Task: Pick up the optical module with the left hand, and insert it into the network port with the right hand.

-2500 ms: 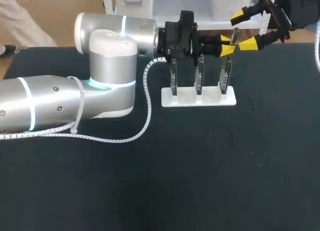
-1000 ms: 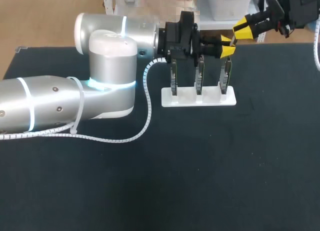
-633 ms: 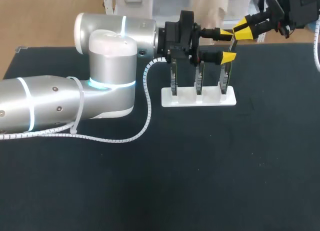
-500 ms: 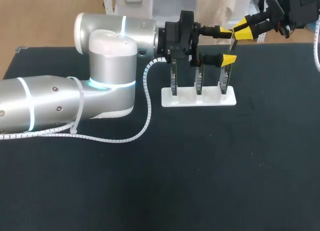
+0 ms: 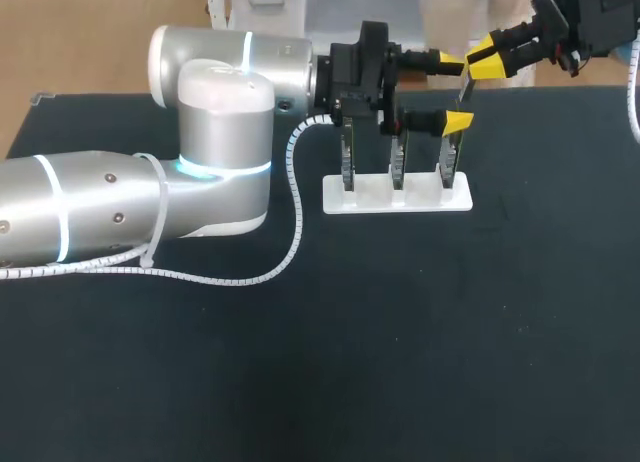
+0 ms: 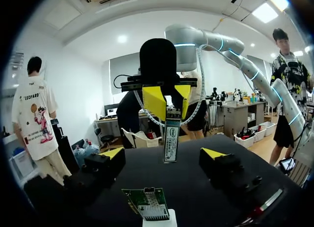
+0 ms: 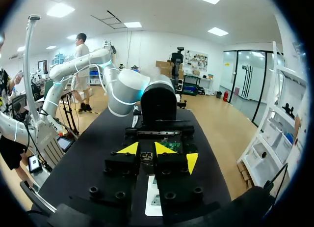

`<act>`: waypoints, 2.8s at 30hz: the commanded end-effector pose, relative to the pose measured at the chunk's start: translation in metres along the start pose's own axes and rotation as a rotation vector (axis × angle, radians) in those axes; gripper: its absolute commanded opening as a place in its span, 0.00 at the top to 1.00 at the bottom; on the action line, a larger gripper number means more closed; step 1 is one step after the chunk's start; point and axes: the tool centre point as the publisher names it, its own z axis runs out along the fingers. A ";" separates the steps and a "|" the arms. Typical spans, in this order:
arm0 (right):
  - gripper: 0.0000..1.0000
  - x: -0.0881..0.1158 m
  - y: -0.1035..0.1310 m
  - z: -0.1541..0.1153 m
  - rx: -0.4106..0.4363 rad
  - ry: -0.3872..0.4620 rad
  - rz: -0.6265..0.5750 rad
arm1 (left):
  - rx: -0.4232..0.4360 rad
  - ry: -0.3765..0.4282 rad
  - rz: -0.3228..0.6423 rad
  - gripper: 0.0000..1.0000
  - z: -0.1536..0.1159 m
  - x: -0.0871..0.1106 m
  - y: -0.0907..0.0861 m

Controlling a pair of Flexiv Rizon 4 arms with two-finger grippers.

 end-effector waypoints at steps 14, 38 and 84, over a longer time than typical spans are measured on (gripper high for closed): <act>1.00 0.000 0.001 0.000 0.001 -0.001 -0.001 | 0.059 0.246 -0.036 0.00 -0.022 -0.018 0.010; 1.00 0.000 0.001 0.000 0.001 -0.001 -0.001 | 0.032 0.446 -0.072 0.00 -0.060 0.001 0.014; 1.00 0.032 -0.014 0.011 -0.088 0.046 0.056 | 0.035 0.465 -0.066 0.00 -0.060 0.001 0.016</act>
